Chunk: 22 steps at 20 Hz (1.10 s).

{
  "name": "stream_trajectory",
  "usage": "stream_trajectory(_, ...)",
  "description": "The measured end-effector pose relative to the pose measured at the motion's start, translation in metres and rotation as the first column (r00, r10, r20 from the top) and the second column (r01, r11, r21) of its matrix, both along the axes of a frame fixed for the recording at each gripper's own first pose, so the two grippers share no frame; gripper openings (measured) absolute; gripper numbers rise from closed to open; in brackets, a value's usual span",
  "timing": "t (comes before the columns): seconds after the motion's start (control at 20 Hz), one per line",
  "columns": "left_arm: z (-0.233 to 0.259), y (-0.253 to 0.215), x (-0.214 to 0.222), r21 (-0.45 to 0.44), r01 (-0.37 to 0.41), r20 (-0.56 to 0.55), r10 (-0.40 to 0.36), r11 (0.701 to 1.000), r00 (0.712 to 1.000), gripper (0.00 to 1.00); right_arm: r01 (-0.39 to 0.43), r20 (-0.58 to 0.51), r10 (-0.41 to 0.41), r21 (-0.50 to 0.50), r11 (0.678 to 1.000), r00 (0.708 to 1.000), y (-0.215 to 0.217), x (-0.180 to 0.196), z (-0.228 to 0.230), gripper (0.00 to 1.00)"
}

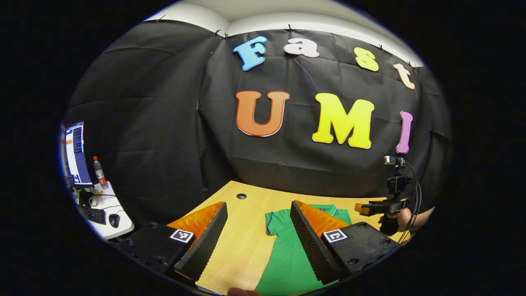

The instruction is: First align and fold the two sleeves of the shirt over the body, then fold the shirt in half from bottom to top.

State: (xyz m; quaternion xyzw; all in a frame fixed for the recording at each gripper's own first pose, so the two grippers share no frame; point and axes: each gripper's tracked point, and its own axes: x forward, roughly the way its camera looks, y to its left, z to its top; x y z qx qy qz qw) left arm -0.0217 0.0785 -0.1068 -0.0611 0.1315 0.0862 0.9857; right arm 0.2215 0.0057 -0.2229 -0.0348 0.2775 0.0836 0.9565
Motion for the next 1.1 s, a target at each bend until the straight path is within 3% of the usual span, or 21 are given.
stream_trajectory(0.2,-0.033,-0.009,0.028,-0.089,0.084,-0.040,-0.088,0.992,0.995,0.99,-0.005,0.087,0.006,-0.015,1.000,0.996,-0.012,-0.064,0.059,0.92)
stream_trajectory(0.45,-0.073,-0.016,0.062,-0.127,0.138,-0.080,-0.148,0.982,0.986,0.98,0.009,0.166,-0.001,-0.047,0.999,0.986,-0.031,-0.143,0.118,0.95)
stream_trajectory(0.75,-0.120,-0.026,0.098,-0.177,0.168,-0.152,-0.196,0.970,0.969,0.98,0.081,0.224,-0.067,-0.056,0.995,0.972,-0.054,-0.199,0.153,0.95)
stream_trajectory(1.1,-0.185,-0.016,0.153,-0.226,0.155,-0.234,-0.208,0.962,0.950,0.99,0.076,0.219,-0.055,-0.091,0.993,0.974,-0.059,-0.235,0.159,0.93)
